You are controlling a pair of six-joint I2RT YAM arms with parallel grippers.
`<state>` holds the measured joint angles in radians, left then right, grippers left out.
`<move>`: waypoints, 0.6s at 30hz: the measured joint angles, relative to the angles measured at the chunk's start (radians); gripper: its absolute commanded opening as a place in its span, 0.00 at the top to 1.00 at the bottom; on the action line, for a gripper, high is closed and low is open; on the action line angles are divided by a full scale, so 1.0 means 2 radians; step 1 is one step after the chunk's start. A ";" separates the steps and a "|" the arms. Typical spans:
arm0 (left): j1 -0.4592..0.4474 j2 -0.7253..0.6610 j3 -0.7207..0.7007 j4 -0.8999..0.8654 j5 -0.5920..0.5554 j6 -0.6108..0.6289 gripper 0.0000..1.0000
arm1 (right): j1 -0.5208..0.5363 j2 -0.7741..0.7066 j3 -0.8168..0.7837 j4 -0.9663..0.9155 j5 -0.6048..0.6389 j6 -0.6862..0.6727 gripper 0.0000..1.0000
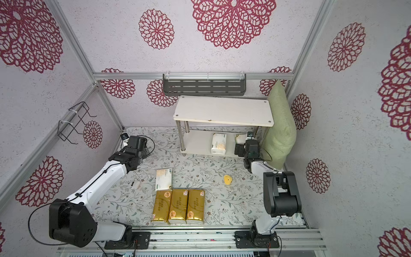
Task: Place the tissue boxes on the shelf by color
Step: Adjust the box of tissues on the shelf.
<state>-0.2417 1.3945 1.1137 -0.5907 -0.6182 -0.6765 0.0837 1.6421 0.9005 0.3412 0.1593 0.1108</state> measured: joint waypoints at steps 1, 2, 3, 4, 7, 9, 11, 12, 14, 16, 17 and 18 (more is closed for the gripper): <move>0.000 0.000 0.000 0.000 0.000 0.000 0.03 | 0.000 0.000 0.000 0.001 0.001 0.004 0.04; 0.000 0.000 0.000 0.000 0.000 0.000 0.03 | 0.000 0.000 0.000 0.001 0.001 0.007 0.04; 0.000 0.000 0.000 0.000 0.000 0.000 0.03 | 0.000 0.000 0.000 0.001 0.001 0.012 0.05; 0.000 0.000 0.001 -0.001 0.000 0.000 0.03 | -0.001 0.001 0.000 0.001 0.001 0.018 0.06; 0.000 0.000 0.003 -0.001 0.000 0.001 0.03 | -0.001 0.002 0.000 0.001 0.003 0.033 0.08; 0.000 0.000 0.004 -0.001 0.000 0.002 0.03 | -0.001 0.003 0.000 0.001 0.008 0.042 0.08; 0.000 0.000 0.004 -0.002 0.000 0.002 0.03 | 0.000 0.003 0.000 0.002 0.012 0.049 0.08; 0.000 0.000 0.004 -0.002 0.000 0.002 0.03 | 0.000 0.004 0.001 0.002 0.014 0.052 0.08; 0.000 0.000 0.004 -0.002 0.000 0.002 0.03 | 0.002 0.006 0.003 0.001 0.022 0.059 0.08; 0.000 0.000 0.004 -0.002 0.000 0.002 0.02 | 0.005 0.008 0.006 0.001 0.031 0.064 0.08; 0.000 0.000 0.004 -0.002 0.000 0.002 0.03 | 0.006 0.009 0.008 0.001 0.035 0.065 0.08; 0.000 0.000 0.004 -0.001 0.000 0.002 0.03 | 0.008 0.011 0.009 0.000 0.039 0.067 0.08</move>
<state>-0.2417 1.3945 1.1213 -0.5934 -0.6178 -0.6731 0.1005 1.6634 0.9188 0.3420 0.2382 0.2451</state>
